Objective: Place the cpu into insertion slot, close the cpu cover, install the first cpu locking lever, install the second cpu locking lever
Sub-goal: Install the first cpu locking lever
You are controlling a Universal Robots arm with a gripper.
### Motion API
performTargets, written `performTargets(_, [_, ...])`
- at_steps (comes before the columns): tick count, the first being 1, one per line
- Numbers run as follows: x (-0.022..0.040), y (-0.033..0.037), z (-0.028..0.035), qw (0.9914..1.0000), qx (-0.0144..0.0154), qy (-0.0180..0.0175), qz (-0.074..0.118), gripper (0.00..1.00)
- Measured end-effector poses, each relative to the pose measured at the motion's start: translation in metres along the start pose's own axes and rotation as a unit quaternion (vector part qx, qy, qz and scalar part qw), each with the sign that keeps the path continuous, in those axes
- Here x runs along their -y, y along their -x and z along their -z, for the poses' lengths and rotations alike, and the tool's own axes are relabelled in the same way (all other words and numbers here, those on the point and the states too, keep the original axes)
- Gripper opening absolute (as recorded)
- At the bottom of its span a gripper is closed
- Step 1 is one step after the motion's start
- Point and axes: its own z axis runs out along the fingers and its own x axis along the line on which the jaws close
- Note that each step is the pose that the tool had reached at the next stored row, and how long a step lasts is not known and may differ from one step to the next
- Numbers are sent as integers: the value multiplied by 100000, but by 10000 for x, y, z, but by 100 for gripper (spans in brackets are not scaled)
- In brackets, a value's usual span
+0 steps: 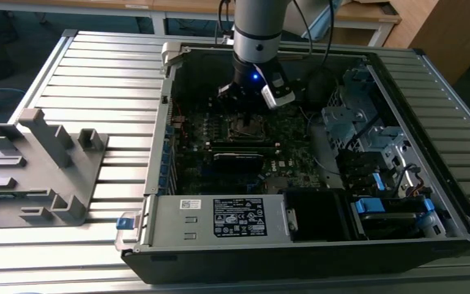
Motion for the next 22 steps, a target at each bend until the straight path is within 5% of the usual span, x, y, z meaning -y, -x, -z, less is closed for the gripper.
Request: performTargets(22, [-1,1,42,100000,10,17,1,11])
